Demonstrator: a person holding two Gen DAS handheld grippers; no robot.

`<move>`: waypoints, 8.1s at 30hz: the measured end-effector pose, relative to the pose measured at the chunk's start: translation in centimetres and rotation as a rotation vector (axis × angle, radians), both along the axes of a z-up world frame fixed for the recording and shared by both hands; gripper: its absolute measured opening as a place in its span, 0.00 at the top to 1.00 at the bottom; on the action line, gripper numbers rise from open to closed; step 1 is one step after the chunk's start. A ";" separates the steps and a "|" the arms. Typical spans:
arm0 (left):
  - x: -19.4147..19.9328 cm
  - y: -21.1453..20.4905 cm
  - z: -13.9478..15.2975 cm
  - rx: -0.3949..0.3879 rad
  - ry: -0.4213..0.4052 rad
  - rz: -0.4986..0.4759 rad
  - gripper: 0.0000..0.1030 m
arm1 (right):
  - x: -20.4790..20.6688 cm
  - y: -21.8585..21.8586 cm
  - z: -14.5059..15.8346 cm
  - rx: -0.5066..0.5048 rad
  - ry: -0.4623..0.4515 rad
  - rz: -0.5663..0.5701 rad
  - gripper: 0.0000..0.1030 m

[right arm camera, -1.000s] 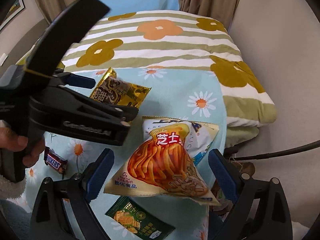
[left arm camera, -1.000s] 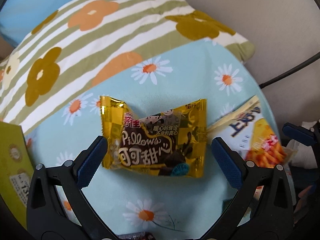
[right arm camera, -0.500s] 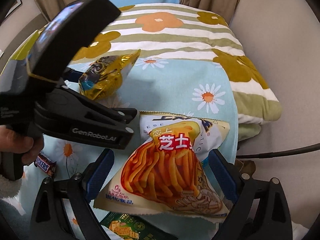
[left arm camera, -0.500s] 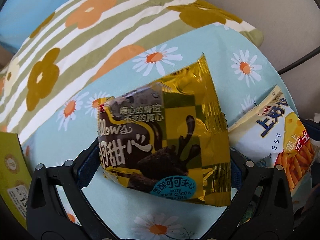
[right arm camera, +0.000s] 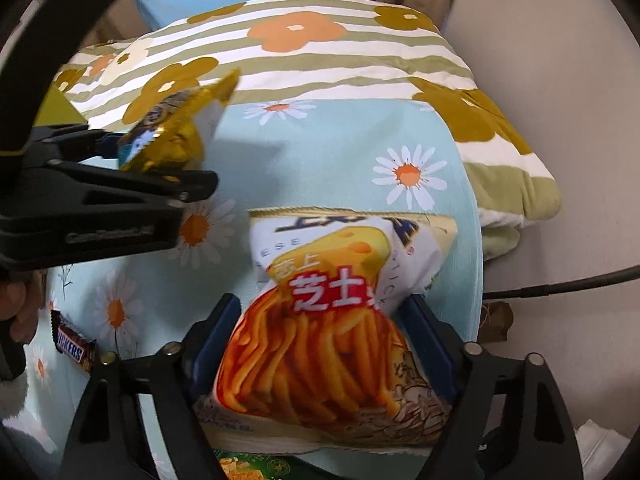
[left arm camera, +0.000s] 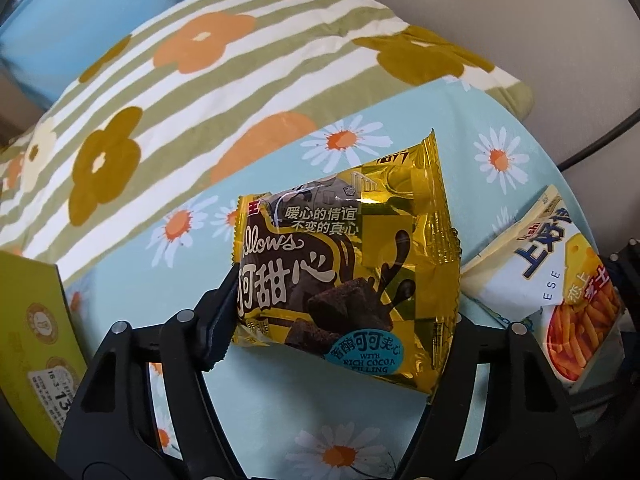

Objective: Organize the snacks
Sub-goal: 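Grasp the gold Pillows bag with the left tool while the right tool grasps the cheese-stick bag, then carry the gold bag and cheese-stick bag over the yellow box and open both tools, then move both tools back toward the Snickers bar and green cracker packet, then grasp the Snickers bar with the left tool while the right tool grasps the green cracker packet, then carry the Snickers and green packet over the yellow box and open both tools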

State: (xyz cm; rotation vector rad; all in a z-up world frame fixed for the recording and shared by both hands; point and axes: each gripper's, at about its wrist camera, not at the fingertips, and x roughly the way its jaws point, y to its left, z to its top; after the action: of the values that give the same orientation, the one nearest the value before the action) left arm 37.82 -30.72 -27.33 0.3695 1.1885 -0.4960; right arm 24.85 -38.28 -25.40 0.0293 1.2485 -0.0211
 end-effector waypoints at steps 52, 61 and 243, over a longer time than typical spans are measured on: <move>-8.5 36.2 20.7 -0.148 -0.341 0.479 0.34 | 1.5 24.6 20.4 0.185 -0.414 0.388 0.49; -3.7 45.3 16.6 -0.109 -0.243 0.495 0.34 | 4.9 33.3 18.9 0.175 -0.368 0.384 0.49; -11.0 39.2 19.7 -0.260 -0.149 0.396 0.74 | 1.4 27.0 18.7 0.403 -0.178 0.609 0.58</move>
State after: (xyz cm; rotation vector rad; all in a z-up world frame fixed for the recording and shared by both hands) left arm 26.78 8.47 -7.59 -0.0540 1.0048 -0.2666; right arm 26.24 -11.28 -6.73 -0.0014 1.0253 0.7455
